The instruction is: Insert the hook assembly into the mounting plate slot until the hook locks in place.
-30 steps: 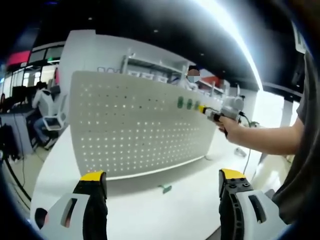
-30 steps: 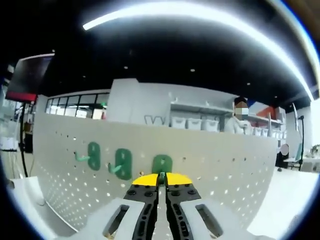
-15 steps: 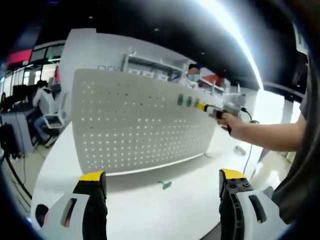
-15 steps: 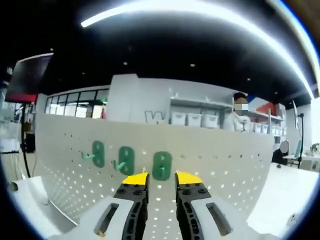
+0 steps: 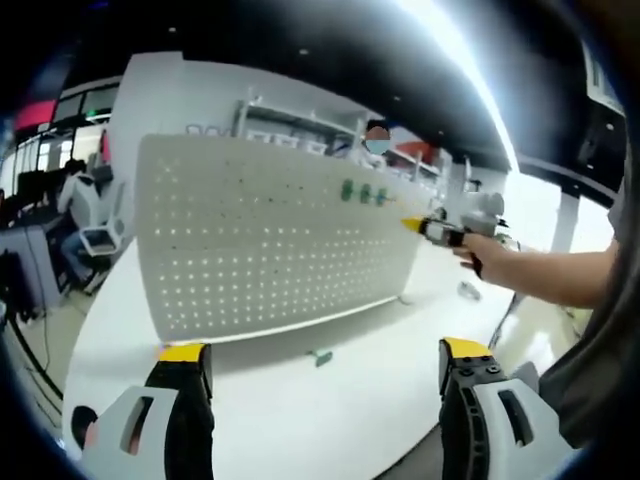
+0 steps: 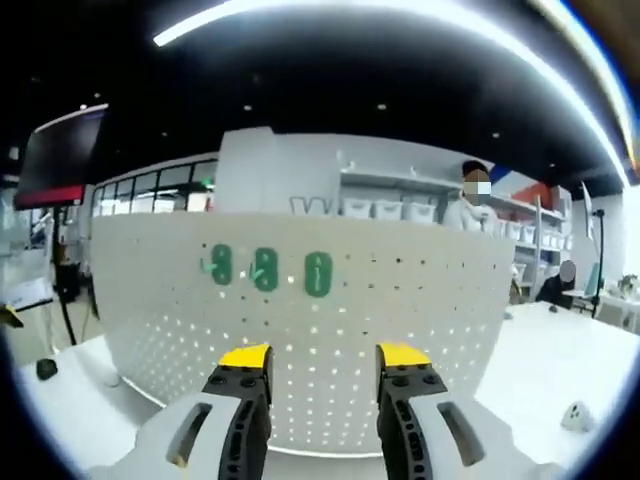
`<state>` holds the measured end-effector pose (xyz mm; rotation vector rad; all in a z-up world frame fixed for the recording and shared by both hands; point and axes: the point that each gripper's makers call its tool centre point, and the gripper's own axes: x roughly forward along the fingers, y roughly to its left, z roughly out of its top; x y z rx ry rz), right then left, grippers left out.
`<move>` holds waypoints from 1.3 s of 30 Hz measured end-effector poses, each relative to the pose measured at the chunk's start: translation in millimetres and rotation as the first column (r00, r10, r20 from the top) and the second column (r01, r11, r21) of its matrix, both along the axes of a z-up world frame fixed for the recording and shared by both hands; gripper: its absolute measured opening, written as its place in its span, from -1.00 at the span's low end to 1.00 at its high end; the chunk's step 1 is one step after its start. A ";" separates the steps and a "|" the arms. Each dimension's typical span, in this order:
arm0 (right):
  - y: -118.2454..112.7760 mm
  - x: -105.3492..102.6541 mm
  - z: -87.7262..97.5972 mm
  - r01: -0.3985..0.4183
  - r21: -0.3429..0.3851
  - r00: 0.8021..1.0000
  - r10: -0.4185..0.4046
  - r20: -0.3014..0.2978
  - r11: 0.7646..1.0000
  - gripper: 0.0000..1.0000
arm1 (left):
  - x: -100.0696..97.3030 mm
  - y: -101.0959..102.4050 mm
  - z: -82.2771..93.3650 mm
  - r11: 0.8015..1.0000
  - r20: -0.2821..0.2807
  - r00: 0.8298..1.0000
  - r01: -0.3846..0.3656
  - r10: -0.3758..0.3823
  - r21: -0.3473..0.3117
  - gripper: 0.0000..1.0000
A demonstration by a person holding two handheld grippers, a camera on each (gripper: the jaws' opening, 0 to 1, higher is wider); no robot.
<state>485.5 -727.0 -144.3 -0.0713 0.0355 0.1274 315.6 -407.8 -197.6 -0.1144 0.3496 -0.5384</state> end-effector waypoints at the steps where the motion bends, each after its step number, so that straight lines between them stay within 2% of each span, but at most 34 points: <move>1: 1.1 -4.5 -1.6 -0.005 0.001 1.000 0.005 -0.005 1.000 -0.15 | -2.1 -0.2 -1.9 1.000 -0.008 1.000 0.004 -0.004 0.002 0.93; 6: 10.4 -30.0 -14.1 -0.043 -0.007 0.998 0.042 -0.049 0.999 0.02 | -10.2 -1.6 -5.8 1.000 -0.018 1.000 0.015 -0.015 0.004 0.92; 12: 27.0 -59.1 -34.5 -0.111 -0.007 0.989 0.110 -0.102 0.994 0.07 | -20.2 -1.1 -13.0 1.000 -0.045 0.999 0.020 -0.020 -0.003 0.91; 16: 35.8 -76.5 -44.5 -0.131 0.007 0.983 0.131 -0.132 0.991 0.16 | -26.3 -1.6 -18.8 1.000 -0.067 0.997 0.026 -0.026 -0.005 0.91; 21: 46.2 -98.6 -57.2 -0.154 0.015 0.975 0.155 -0.160 0.988 0.18 | -32.5 -3.0 -23.4 0.999 -0.083 0.996 0.033 -0.033 -0.009 0.91; 31: 77.9 -146.0 -79.6 -0.225 0.037 0.944 0.227 -0.240 0.974 0.29 | -44.7 -2.8 -27.7 0.999 -0.105 0.993 0.051 -0.051 -0.002 0.89; 39: 98.1 -173.3 -87.6 -0.273 0.050 0.919 0.276 -0.281 0.961 0.30 | -46.7 -5.5 -36.2 0.997 -0.144 0.987 0.072 -0.071 -0.002 0.85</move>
